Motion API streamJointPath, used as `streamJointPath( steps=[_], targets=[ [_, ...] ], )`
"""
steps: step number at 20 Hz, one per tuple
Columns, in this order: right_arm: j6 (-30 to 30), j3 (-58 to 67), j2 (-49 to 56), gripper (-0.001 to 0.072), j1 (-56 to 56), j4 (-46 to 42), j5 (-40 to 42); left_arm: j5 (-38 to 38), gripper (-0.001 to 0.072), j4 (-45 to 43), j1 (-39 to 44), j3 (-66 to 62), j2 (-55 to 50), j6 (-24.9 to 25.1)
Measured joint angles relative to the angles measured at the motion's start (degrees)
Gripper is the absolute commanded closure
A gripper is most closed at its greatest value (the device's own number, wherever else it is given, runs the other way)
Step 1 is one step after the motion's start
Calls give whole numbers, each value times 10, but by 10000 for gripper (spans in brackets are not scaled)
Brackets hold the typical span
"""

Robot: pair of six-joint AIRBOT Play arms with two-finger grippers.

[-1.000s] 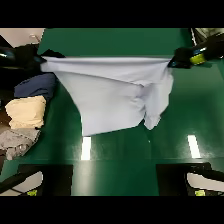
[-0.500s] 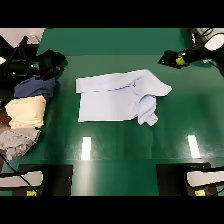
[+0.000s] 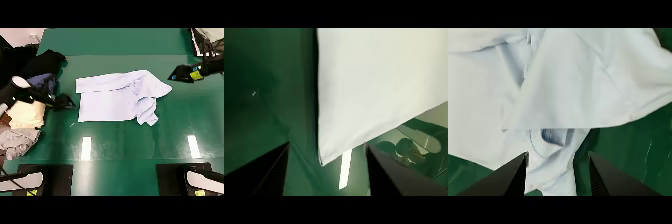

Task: Fold the shirts.

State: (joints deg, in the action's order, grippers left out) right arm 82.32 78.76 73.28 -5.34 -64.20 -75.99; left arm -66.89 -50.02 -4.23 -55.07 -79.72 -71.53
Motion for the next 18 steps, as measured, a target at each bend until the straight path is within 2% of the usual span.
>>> streamJointPath(
  steps=[6,7,9,10,13,18],
  targets=[
    [-3,-105,-84,286,-1,2,21,61,165,14,76,92,18,-1],
    [-3,-113,-91,286,-1,2,21,75,286,23,85,97,18,-1],
    [-4,-123,-100,286,4,0,17,102,621,25,96,105,17,-2],
    [-4,-129,-102,286,12,0,16,113,686,28,100,107,16,-3],
    [-3,-164,-107,279,58,-1,23,121,686,40,106,109,17,-4],
    [29,-263,-101,272,173,-4,98,112,686,48,108,94,19,-4]
  ],
)
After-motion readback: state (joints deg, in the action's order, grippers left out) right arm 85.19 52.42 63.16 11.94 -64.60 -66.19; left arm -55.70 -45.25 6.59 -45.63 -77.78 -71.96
